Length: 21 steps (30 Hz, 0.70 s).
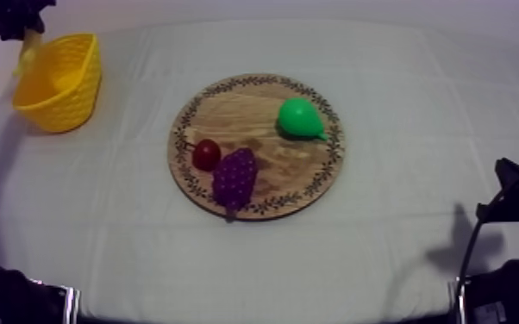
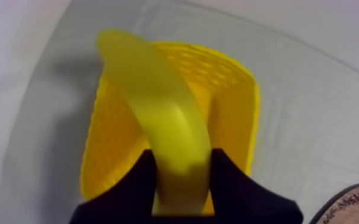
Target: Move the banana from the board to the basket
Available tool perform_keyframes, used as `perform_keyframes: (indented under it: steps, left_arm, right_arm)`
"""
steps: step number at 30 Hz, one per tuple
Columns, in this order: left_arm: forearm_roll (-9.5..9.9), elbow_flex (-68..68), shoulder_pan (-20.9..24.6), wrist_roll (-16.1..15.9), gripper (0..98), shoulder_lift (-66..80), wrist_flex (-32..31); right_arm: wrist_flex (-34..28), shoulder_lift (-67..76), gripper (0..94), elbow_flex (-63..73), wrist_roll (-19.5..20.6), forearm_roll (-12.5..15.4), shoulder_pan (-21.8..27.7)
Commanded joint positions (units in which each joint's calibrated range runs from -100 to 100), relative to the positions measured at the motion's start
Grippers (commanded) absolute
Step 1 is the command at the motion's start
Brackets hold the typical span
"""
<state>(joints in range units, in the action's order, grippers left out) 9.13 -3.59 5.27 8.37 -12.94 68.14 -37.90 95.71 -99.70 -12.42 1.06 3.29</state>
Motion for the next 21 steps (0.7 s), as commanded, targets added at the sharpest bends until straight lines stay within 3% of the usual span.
perform_keyframes:
  steps: [1,4,7,10,21]
  left_arm:
    - [0.07,0.1,0.3,-0.2,29.6,-0.9,-0.4]
    - [0.34,0.5,0.3,-0.2,40.1,-2.1,-0.6]
    - [0.6,0.8,0.1,0.1,59.8,-2.9,-0.6]
    - [0.9,1.0,0.0,0.8,71.2,-3.4,-0.3]
    - [2.5,11.3,-0.8,2.0,75.4,8.9,0.5]
  right_arm:
    - [0.0,0.0,0.6,0.0,0.0,0.0,0.0]
    - [0.0,0.0,0.6,0.0,0.0,0.0,0.0]
    - [0.0,0.0,0.6,0.0,0.0,0.0,0.0]
    - [0.0,0.0,0.6,0.0,0.0,0.0,0.0]
    - [0.0,0.0,0.6,0.0,0.0,0.0,0.0]
